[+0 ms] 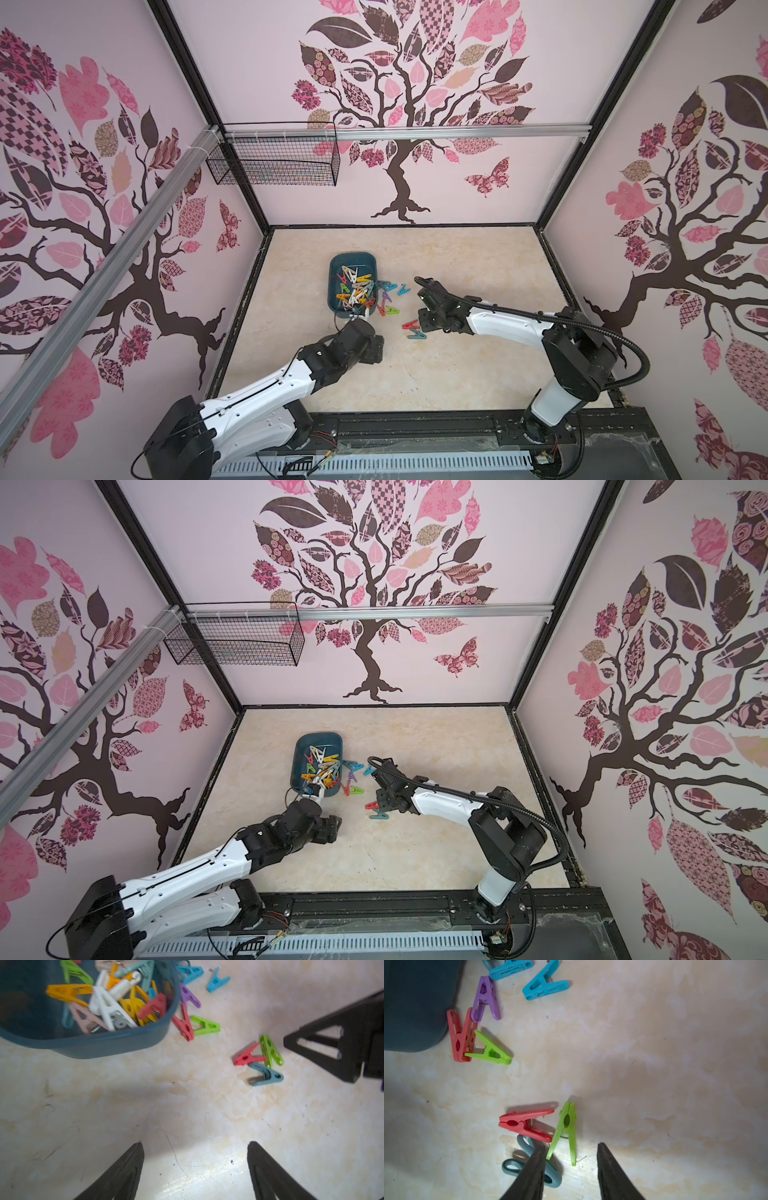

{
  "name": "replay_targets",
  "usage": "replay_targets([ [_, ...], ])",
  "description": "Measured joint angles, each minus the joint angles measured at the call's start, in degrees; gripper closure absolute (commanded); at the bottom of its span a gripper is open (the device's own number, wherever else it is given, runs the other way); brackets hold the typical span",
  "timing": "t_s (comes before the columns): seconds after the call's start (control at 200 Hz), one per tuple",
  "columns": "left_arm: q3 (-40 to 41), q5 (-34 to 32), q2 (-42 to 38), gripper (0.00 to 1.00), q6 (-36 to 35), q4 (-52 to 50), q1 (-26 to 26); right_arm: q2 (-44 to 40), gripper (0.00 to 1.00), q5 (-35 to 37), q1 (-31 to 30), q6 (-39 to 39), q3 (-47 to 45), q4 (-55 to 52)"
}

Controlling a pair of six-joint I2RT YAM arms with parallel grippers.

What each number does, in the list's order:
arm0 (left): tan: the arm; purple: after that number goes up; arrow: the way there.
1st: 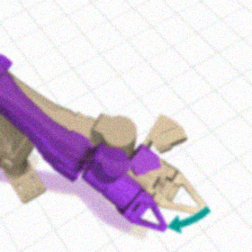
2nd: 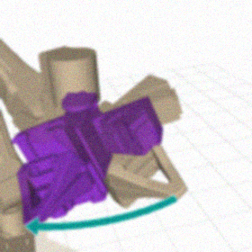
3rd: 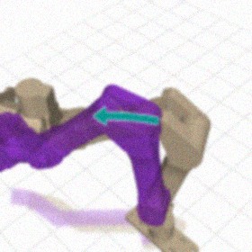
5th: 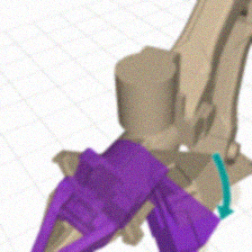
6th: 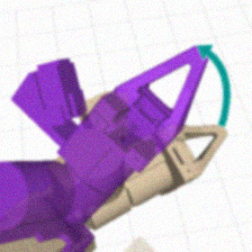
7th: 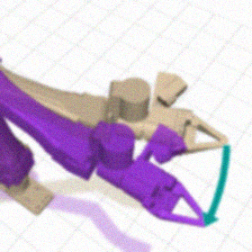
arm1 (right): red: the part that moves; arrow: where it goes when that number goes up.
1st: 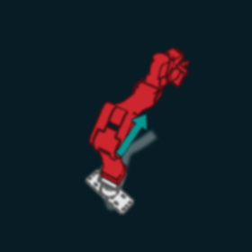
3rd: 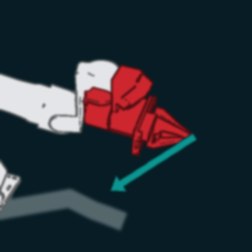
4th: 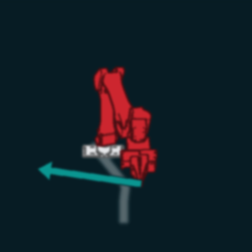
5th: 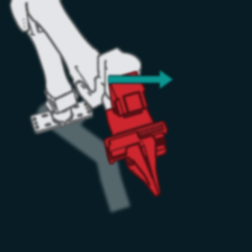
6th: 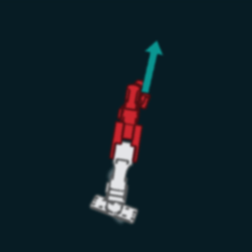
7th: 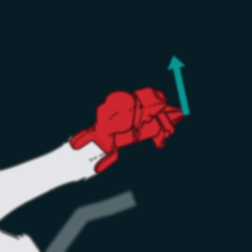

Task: Put the clothespins into the storage box
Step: Pick up the clothespin from the center of the board.

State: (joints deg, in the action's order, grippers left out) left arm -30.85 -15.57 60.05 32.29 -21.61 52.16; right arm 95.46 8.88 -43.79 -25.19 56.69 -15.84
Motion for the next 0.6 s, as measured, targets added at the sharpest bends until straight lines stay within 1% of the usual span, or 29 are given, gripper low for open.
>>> replay_targets([
  [0.085, -0.33, -1.01, 2.19, 0.18, -2.12, 0.63, 4.46, 0.15, 0.55, -0.55, -0.02, -0.79, -0.02, 0.02],
  [0.165, -0.61, -1.7, 2.75, 0.18, -3.48, 1.38, 6.34, 0.63, 0.55, -1.05, -0.02, -1.55, 0.04, 0.2],
  [0.355, -0.96, -3.37, 2.58, 0.18, -5.44, 2.56, 6.62, 3.87, 0.55, -1.53, -0.02, -2.25, 1.16, 0.31],
  [0.6, -0.96, -3.91, 2.34, 0.17, -6.29, 3.08, 6.62, 6.43, 0.61, -1.64, -0.02, -2.49, 2.23, 0.46],
])
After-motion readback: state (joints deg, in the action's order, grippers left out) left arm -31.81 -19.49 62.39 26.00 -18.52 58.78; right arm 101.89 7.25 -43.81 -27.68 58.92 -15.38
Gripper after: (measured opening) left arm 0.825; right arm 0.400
